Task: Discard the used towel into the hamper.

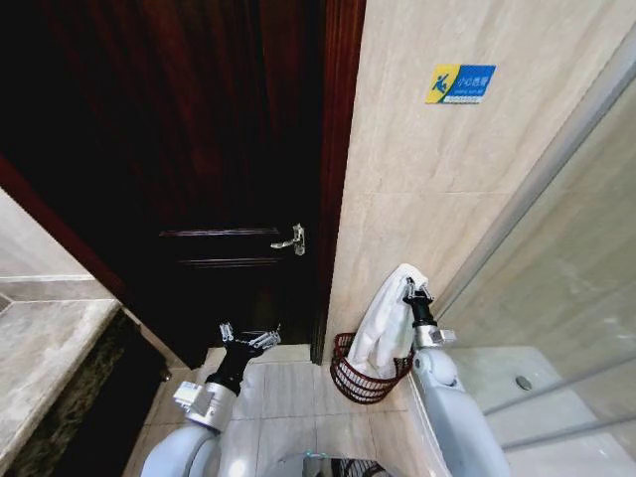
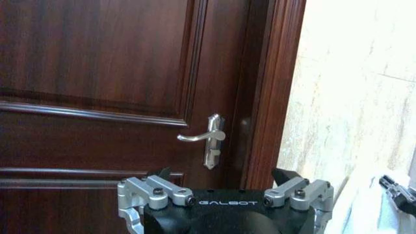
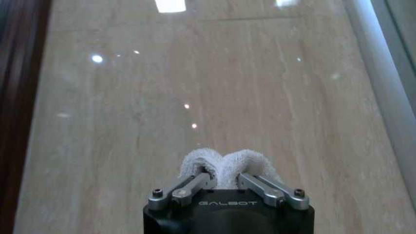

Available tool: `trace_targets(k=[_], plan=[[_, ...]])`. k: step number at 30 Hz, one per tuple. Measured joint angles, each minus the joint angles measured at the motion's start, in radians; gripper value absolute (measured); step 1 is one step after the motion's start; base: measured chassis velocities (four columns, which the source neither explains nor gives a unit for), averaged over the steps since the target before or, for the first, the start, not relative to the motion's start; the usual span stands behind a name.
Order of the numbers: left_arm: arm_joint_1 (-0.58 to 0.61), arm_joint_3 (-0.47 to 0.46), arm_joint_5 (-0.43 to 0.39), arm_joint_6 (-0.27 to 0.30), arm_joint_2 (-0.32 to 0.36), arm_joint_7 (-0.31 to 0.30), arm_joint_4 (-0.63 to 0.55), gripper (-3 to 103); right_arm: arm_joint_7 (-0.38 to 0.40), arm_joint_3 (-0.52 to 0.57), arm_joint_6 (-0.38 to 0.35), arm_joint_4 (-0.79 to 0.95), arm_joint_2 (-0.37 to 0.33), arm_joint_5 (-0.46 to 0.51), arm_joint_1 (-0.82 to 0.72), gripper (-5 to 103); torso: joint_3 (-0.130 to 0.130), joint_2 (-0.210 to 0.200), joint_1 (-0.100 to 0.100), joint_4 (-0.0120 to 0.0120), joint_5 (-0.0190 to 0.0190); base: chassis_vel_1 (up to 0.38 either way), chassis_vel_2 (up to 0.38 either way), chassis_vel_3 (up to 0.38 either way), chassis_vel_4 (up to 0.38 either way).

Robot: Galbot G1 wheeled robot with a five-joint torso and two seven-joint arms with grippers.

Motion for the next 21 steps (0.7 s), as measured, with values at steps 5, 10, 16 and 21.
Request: trace_targets(k=[5, 10, 16, 21], plan=[[0.000, 0.000, 0.000, 0.000, 0.000, 0.000, 0.000, 100, -0.007, 0.009, 0.002, -0.011, 0.000, -0.006, -0.006, 6, 0.000, 0.000, 0.000, -0.0001, 0.0002, 0.000, 0.000, 0.000, 0.000], [0.000, 0.000, 0.000, 0.000, 0.000, 0.000, 0.000, 100, -0.014, 0.012, 0.002, -0.026, 0.003, -0.001, -0.015, 6, 0.000, 0.000, 0.000, -0.0001, 0.0003, -0.048, 0.049, 0.051, -0.049], [0.000, 0.000, 0.000, 0.000, 0.000, 0.000, 0.000, 100, -0.012, 0.010, 0.022, -0.046, 0.014, -0.006, -0.022, 6, 0.000, 0.000, 0.001, 0.0001, 0.0000, -0.134, 0.143, 0.114, -0.128], [0.000, 0.000, 0.000, 0.000, 0.000, 0.000, 0.000, 100, -0.002, 0.023, 0.022, -0.074, 0.022, -0.015, -0.052, 6, 0.000, 0.000, 0.001, -0.0001, 0.0000, -0.082, 0.081, 0.051, -0.075]])
